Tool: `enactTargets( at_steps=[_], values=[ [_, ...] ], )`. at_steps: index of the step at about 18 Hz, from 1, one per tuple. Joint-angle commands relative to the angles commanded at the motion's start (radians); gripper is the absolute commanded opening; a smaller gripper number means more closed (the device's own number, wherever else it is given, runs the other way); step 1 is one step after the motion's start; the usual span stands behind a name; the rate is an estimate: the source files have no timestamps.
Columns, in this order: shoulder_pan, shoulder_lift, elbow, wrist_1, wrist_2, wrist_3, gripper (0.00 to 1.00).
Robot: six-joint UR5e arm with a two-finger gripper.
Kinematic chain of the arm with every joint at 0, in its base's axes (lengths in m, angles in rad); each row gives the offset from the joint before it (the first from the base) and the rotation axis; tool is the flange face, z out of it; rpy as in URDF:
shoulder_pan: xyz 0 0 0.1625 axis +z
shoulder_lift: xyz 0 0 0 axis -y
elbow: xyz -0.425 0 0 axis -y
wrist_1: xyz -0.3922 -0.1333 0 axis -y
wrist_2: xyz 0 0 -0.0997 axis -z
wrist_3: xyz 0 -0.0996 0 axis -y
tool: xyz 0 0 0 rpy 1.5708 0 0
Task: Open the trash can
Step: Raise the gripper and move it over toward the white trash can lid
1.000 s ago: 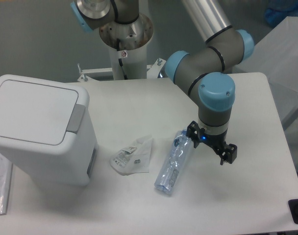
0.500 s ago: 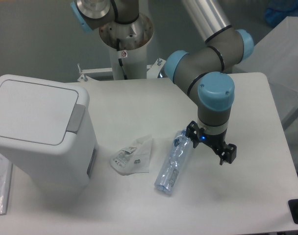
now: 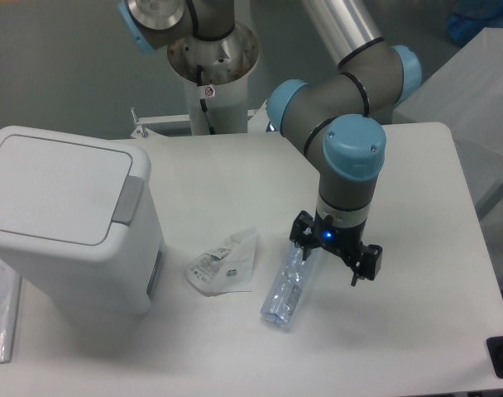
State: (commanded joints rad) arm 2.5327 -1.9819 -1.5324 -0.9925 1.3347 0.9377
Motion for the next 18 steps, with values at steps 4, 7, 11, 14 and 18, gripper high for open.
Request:
enactTargets(
  at_steps=[4,7,11,14,18],
  values=[
    [-0.020,0.017,0.012,0.000,-0.112,-0.133,1.00],
    [-0.035,0.040,0.009,-0.005,-0.137,-0.221,1.00],
    [-0.068,0.103,-0.018,-0.028,-0.135,-0.230,1.00],
    [-0.097,0.172,-0.057,-0.051,-0.137,-0.234,1.00],
    [-0.123,0.250,-0.091,-0.051,-0.164,-0.282,1.00]
  ],
)
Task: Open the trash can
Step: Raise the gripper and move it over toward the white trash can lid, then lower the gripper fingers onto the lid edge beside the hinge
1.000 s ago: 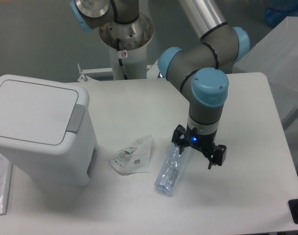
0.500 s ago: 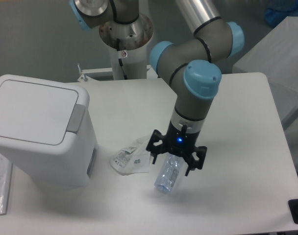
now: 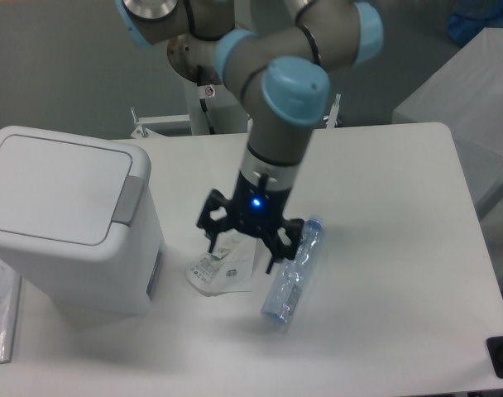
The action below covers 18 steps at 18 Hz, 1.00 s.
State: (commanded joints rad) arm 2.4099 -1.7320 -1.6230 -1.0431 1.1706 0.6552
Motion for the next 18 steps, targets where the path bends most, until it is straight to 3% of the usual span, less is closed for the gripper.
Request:
enactTargets(
  at_steps=[8,18],
  values=[
    [-0.011,0.078,0.011,0.012,-0.095,-0.124,1.00],
    [-0.081,0.071,-0.025,0.015,-0.094,-0.167,1.00]
  ],
)
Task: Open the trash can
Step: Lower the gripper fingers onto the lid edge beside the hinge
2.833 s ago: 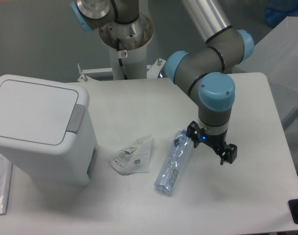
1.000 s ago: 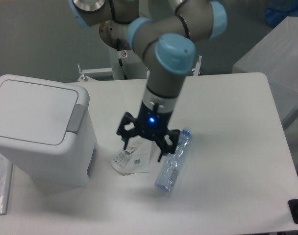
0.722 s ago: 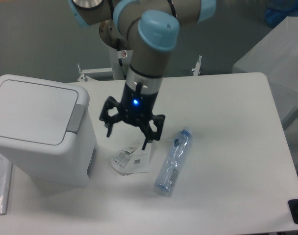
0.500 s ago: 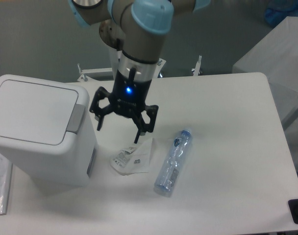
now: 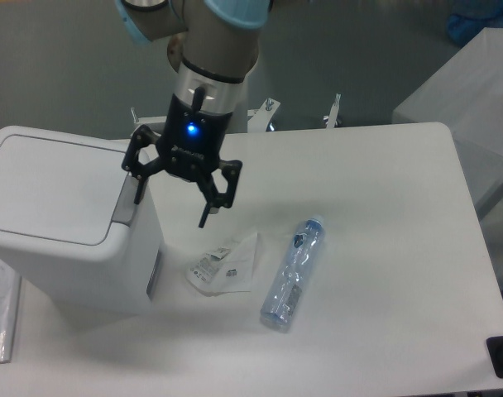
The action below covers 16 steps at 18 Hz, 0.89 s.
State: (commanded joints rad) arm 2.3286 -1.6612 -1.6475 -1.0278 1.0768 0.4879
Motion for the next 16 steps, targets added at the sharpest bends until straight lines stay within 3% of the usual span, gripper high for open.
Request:
enactTargets(
  at_steps=[16],
  values=[
    [0.008,0.003,0.000,0.002,0.005,0.006,1.00]
  ],
)
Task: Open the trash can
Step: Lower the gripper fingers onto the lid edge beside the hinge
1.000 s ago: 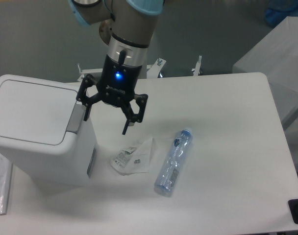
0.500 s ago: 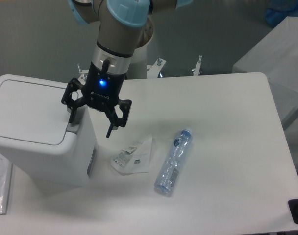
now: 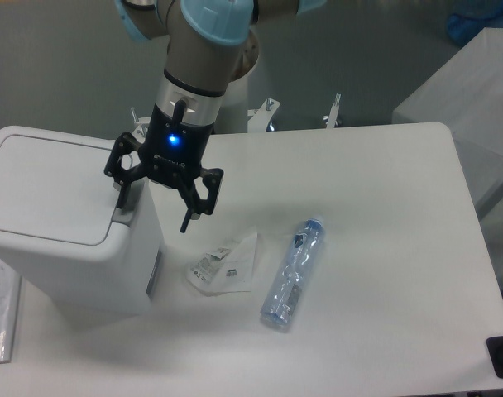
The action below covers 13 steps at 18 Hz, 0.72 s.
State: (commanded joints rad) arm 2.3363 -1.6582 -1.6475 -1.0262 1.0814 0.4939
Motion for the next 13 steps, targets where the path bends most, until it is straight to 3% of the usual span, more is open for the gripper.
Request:
enactTargets(
  at_steps=[13],
  values=[
    [-0.002,-0.002,-0.015,0.000,0.002,-0.002,1.00]
  ],
)
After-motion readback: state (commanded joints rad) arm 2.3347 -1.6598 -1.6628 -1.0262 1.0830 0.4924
